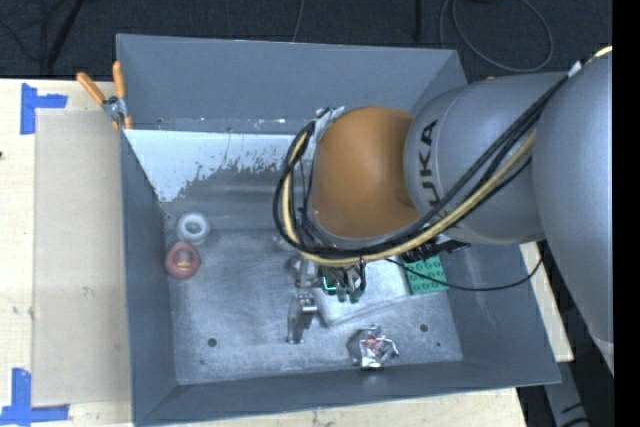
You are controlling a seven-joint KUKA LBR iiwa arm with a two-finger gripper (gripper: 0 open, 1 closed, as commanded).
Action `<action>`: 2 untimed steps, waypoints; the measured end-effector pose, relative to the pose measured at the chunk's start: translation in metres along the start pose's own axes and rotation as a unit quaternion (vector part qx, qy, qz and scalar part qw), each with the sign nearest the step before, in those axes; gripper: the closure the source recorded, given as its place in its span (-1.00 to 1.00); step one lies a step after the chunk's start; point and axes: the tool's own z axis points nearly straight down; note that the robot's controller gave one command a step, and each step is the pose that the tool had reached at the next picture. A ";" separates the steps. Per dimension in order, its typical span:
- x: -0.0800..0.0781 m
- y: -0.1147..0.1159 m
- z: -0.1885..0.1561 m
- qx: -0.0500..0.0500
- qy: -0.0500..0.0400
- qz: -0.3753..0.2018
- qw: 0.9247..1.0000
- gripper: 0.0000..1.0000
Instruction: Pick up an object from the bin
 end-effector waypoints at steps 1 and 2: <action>0.008 -0.055 0.005 0.001 -0.002 -0.016 1.000 -1.00; -0.003 -0.115 0.043 0.001 -0.002 0.002 1.000 -1.00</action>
Offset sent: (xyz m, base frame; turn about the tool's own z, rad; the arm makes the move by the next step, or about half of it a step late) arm -0.0073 -0.0521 -0.0039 -0.0368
